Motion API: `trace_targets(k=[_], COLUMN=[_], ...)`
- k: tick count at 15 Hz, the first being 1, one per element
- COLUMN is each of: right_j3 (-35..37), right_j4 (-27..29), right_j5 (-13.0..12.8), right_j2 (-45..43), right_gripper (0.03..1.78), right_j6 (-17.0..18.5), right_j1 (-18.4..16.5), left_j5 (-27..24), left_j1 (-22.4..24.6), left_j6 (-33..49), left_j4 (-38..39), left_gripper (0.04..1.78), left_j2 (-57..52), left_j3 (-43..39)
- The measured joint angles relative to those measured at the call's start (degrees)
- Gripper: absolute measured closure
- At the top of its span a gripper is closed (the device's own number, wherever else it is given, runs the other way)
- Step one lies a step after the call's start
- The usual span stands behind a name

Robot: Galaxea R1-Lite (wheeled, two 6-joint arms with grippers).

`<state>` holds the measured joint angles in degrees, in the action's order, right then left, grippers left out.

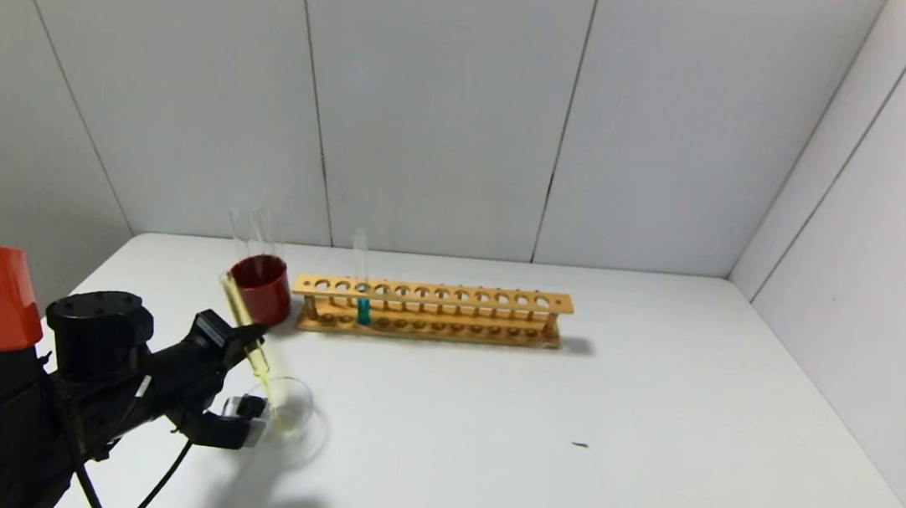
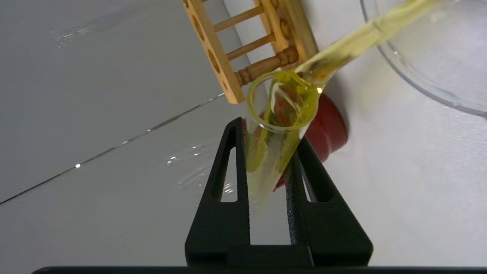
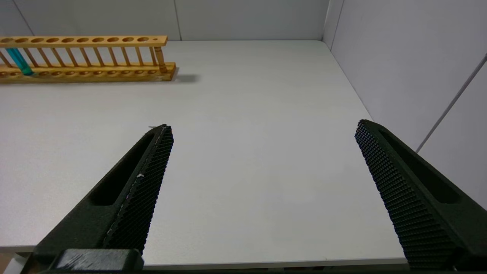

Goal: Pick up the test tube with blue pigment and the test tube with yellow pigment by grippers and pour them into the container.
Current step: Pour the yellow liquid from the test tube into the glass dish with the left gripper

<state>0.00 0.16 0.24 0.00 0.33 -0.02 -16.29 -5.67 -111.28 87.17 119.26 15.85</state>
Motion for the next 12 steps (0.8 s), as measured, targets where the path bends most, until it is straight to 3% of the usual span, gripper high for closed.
trace_targets(k=[12], right_j3=[0.0], right_j4=[0.0], right_j5=[0.0], right_j2=[0.0], right_gripper=[0.06], right_j6=[0.0], right_j1=[0.0], left_j5=[-0.5], left_j1=[0.0], left_j6=[-6.3], left_j4=[0.0], left_gripper=[1.5], left_j2=[2.6], left_j3=[2.6])
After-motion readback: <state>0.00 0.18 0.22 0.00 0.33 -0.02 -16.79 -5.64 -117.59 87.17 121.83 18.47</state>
